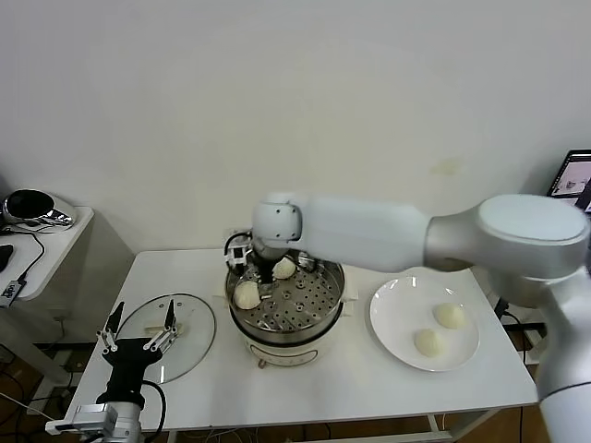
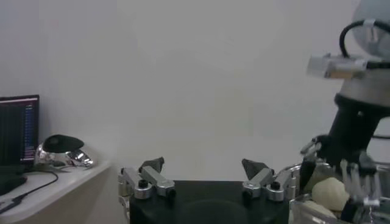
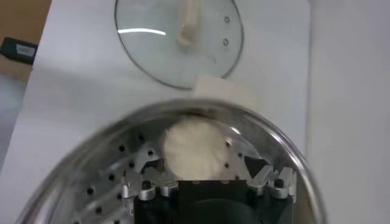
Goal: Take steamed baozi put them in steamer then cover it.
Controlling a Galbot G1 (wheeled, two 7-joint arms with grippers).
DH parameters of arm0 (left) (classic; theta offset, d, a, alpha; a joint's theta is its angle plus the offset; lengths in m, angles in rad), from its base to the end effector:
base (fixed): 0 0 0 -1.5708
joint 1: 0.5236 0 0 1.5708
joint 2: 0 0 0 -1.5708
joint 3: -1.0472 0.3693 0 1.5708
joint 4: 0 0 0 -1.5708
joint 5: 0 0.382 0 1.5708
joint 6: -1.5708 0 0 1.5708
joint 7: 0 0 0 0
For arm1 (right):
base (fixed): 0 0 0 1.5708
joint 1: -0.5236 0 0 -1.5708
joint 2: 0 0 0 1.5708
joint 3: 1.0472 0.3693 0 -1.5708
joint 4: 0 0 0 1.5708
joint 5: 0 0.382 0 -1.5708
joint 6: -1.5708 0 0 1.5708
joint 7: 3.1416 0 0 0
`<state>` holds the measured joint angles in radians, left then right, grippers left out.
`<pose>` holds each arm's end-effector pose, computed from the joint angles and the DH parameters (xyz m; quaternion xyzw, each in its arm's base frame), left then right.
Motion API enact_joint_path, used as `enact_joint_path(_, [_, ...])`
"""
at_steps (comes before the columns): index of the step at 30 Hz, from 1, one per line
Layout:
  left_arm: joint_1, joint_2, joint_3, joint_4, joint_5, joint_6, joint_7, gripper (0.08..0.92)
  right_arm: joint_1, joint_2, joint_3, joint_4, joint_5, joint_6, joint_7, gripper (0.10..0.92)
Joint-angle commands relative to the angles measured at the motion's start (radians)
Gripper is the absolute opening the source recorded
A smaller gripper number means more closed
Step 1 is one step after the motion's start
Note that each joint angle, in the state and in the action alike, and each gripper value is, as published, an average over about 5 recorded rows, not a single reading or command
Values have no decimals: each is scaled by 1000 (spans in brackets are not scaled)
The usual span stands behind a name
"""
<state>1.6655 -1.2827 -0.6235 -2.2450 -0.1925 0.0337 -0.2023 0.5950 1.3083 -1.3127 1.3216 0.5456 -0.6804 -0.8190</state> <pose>0.1742 0.0657 -0.2674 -0.0518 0.9973 0.0479 0.0182 0.5459 0.2247 -0.0583 0.5285 -0.5519 0.5682 0.3054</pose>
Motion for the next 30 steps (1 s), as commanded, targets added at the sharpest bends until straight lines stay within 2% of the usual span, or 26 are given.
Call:
enact_joint_path(1, [-2,0,11,-8,3,3,-1,823,212,-283,-40,213,-14,48,-146,823])
enact_joint_path(7, [8,2,21,-11,12,1,0,823,248,-578,-66,365,-116,164,-277,823])
enact_joint_path(14, [18,-1,27,-10,32,-5,1,823,119,-853,-38,398,-365,343,-344,823])
enact_joint_path(22, [25,-11,35,-1,56,-7,0,823,-187,-965,134,373,-549,432,-313,823])
enact_joint_path(30, [33,-19,38,5,76,-9,-2,823,-505,-972,359,335,-630,457,-265,823])
